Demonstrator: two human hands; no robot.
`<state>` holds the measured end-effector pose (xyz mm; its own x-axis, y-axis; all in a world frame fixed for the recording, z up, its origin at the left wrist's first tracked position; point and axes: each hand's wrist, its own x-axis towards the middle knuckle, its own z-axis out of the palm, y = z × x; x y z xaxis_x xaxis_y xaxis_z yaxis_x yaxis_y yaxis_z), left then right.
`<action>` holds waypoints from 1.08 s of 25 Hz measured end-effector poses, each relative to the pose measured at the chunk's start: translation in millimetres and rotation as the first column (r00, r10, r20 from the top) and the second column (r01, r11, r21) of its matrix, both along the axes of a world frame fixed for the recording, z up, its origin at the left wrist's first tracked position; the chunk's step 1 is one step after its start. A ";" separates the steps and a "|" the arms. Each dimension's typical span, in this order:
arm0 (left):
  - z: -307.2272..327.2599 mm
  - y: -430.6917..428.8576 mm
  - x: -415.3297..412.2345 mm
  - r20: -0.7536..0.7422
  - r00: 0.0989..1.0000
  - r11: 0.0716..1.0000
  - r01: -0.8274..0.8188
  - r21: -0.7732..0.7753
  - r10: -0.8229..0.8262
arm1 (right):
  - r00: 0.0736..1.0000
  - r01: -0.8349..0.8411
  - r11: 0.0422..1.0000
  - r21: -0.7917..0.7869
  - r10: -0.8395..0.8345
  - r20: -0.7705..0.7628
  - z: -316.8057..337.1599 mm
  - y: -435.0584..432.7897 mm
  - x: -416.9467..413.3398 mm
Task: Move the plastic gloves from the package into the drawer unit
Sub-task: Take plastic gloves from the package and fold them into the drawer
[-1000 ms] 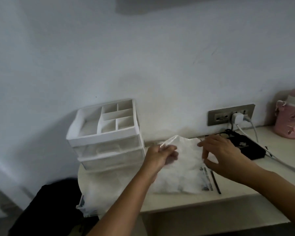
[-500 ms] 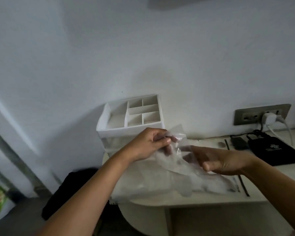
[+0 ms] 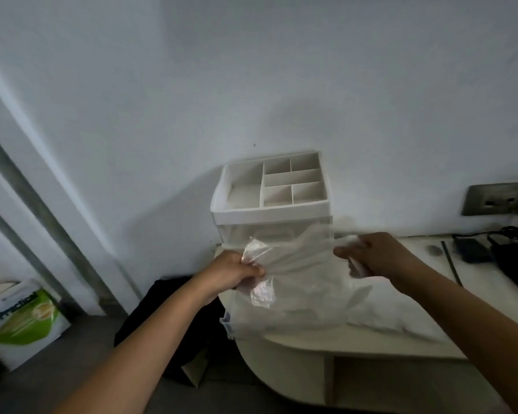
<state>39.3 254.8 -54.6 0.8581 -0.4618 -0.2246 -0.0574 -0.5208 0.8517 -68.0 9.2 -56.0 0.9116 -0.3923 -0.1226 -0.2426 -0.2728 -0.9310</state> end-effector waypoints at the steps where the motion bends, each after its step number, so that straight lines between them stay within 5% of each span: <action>1: -6.2 3.1 2.0 -0.028 0.999 0.999 -0.032 0.030 0.032 | 0.999 0.039 0.996 -0.075 -0.041 -0.015 1.0 3.8 2.4; 3: -17.2 5.0 4.5 -0.069 0.994 0.994 -0.082 0.073 0.087 | 0.994 0.067 0.936 -0.345 -0.092 -0.056 2.7 11.9 6.2; 5: -23.4 3.6 5.5 -0.097 0.987 0.988 -0.118 0.100 0.128 | 0.986 0.058 0.699 -0.713 -0.154 -0.071 5.8 26.1 9.1; 7: -26.5 0.2 6.1 -0.129 0.980 0.985 -0.136 0.108 0.150 | 0.981 0.194 0.495 -0.847 -0.109 0.161 9.2 43.2 8.8; 10: -28.5 -6.1 7.3 -0.160 0.971 0.981 -0.158 0.114 0.175 | 0.897 0.128 0.619 -0.775 0.261 0.357 5.0 69.5 8.1; 13: -32.4 -8.4 11.8 -0.105 0.981 0.968 -0.136 0.208 0.161 | 0.794 -0.331 0.605 -0.724 0.593 0.133 -26.2 82.6 19.5; 21: -40.0 -1.8 12.5 0.221 0.975 0.887 -0.123 0.445 0.024 | 0.793 -0.543 0.431 -0.721 0.545 -0.272 -69.3 76.0 49.0; 27: -20.2 -1.4 -1.2 0.572 0.778 0.671 -0.280 0.687 -0.261 | 0.816 -0.515 0.411 -0.752 0.505 -0.282 -69.5 78.6 54.7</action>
<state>38.1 253.4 -74.8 0.9231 -0.3777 0.0728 -0.3781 -0.9257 -0.0084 -13.4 87.8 -125.5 0.9779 0.2060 -0.0354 0.1881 -0.9412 -0.2807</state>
